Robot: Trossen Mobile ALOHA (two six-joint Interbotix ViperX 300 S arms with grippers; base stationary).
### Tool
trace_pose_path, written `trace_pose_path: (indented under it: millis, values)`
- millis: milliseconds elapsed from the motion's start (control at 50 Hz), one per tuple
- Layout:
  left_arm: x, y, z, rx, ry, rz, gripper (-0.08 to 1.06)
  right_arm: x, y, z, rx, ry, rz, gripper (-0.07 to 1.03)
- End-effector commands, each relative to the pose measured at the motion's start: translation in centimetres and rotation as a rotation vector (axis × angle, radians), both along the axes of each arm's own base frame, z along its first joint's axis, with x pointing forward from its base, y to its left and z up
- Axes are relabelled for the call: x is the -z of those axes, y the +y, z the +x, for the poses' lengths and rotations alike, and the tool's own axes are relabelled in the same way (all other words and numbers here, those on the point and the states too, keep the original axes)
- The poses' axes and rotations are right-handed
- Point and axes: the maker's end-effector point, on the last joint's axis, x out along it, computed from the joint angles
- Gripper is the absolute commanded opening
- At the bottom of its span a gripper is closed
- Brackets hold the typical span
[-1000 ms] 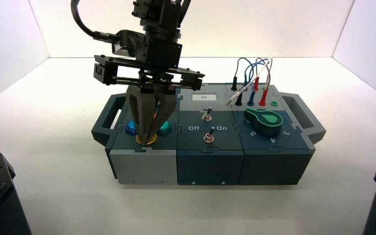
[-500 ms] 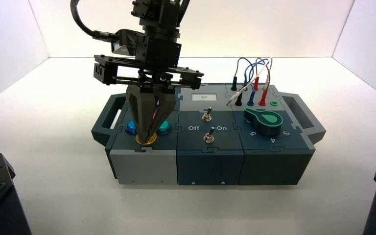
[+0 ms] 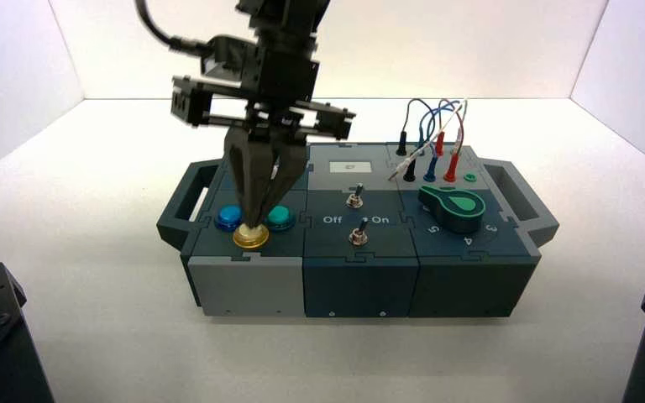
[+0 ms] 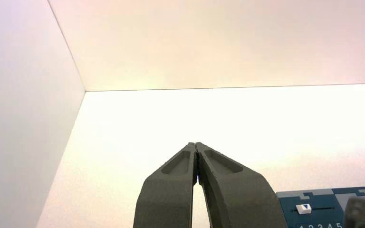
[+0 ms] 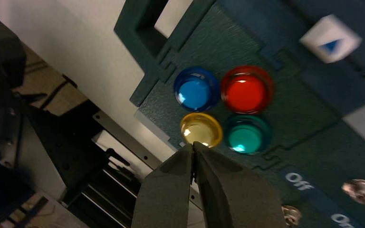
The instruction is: Push the yellow button with the right gripper.
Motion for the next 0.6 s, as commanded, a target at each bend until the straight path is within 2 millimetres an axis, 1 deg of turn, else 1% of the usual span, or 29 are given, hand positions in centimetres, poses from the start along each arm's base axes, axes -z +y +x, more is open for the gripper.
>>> trace_pose_path:
  millis: [20, 600]
  values:
    - [-1.0, 0.1, 0.3, -0.005, -0.023, -0.003, -0.03, -2.0, 1.0, 0.6, -0.001, -0.036, 0.053, -0.02]
    - [-1.1, 0.1, 0.4, -0.006, -0.024, -0.004, -0.03, -0.5, 0.8, 0.4, 0.003, -0.010, 0.022, -0.02]
